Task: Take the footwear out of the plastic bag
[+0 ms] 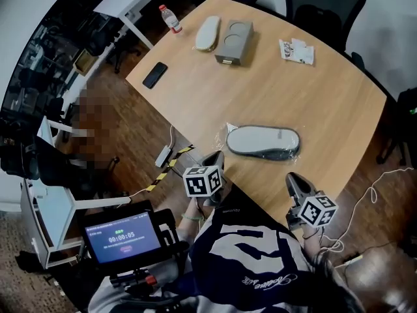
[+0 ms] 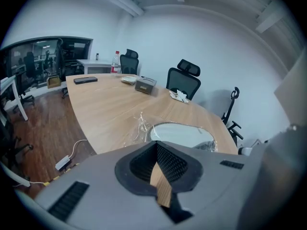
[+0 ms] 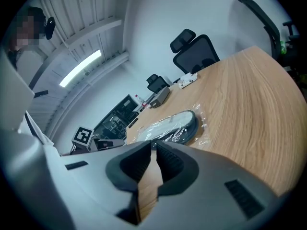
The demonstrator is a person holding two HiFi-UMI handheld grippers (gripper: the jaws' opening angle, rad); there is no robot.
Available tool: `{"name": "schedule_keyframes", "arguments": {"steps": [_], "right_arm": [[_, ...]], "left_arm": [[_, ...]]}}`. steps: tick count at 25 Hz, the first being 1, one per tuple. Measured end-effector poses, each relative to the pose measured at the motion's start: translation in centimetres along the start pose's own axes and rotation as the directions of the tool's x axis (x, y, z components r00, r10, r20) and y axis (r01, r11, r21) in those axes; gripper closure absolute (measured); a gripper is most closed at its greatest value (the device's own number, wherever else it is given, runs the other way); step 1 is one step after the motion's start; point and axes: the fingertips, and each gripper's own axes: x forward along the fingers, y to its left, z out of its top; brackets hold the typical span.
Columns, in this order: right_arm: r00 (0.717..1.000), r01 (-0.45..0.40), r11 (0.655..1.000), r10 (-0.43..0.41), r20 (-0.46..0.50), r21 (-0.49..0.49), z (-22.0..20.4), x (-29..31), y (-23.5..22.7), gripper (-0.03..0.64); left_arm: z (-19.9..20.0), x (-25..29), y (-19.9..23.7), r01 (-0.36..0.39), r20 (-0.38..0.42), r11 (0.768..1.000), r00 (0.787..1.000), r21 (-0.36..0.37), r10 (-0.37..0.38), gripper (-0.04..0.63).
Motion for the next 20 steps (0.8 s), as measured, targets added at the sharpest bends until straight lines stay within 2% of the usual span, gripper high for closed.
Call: {"name": "schedule_keyframes", "arguments": {"steps": [6,10,12,16,20], "right_arm": [[0.998,0.049,0.998,-0.051,0.028,0.047,0.7,0.8,-1.3,0.567],[0.994,0.086,0.991,-0.092,0.052,0.102,0.5,0.8,-1.6,0.566],[0.993,0.1,0.986,-0.108,0.057,0.132,0.4,0.9,-1.9,0.54],[0.986,0.131,0.972,-0.148,0.079,0.193,0.7,1.2,-3.0,0.537],[0.981,0.152,0.959,-0.175,0.08,0.238,1.2,1.4,-4.7,0.518]], "left_arm": [[-0.2,2.9,1.2,-0.024,-0.089,0.999,0.996,0.024,0.026,0.594],[-0.3,4.6,2.6,-0.055,-0.155,0.997,0.986,0.061,0.064,0.594],[-0.5,5.3,3.4,-0.065,-0.189,0.995,0.979,0.074,0.078,0.594],[-1.0,6.4,4.4,-0.055,-0.246,0.993,0.966,0.101,0.078,0.594],[-1.1,7.0,5.1,-0.048,-0.269,0.991,0.96,0.128,0.081,0.594]]}}
